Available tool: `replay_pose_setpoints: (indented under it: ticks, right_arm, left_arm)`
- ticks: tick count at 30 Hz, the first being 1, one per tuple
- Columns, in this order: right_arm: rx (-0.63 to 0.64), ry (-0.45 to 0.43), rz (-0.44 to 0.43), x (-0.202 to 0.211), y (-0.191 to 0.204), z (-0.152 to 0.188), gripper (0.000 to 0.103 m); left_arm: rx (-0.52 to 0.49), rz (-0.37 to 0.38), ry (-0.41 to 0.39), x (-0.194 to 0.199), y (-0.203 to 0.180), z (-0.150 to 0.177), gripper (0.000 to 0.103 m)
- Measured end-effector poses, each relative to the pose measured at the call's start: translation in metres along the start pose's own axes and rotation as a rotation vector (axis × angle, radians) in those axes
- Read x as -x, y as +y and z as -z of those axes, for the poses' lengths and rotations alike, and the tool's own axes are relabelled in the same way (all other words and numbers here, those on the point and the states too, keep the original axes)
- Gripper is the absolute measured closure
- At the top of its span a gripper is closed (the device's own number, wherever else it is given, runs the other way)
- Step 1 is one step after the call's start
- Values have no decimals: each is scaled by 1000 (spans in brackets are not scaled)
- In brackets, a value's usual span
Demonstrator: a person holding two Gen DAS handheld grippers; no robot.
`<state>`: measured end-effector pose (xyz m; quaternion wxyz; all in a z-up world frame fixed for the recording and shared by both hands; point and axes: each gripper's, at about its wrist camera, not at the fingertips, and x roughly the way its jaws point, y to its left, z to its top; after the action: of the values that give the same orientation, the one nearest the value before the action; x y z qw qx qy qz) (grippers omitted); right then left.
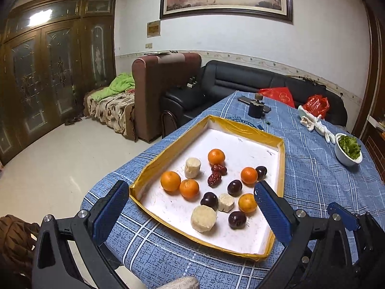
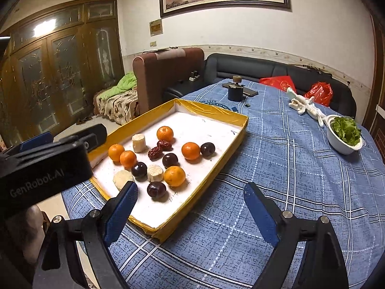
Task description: Organize fruits
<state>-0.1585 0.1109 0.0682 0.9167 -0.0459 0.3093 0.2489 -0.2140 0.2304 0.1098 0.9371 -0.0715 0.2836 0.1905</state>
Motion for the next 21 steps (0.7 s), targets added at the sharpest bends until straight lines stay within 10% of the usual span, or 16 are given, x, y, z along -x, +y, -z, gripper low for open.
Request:
replay_pose_setpoints:
  ticks: [21]
  right_arm:
    - [-44, 58, 6, -13, -6, 3, 10]
  left_arm:
    - [7, 25, 87, -19, 0, 6, 0]
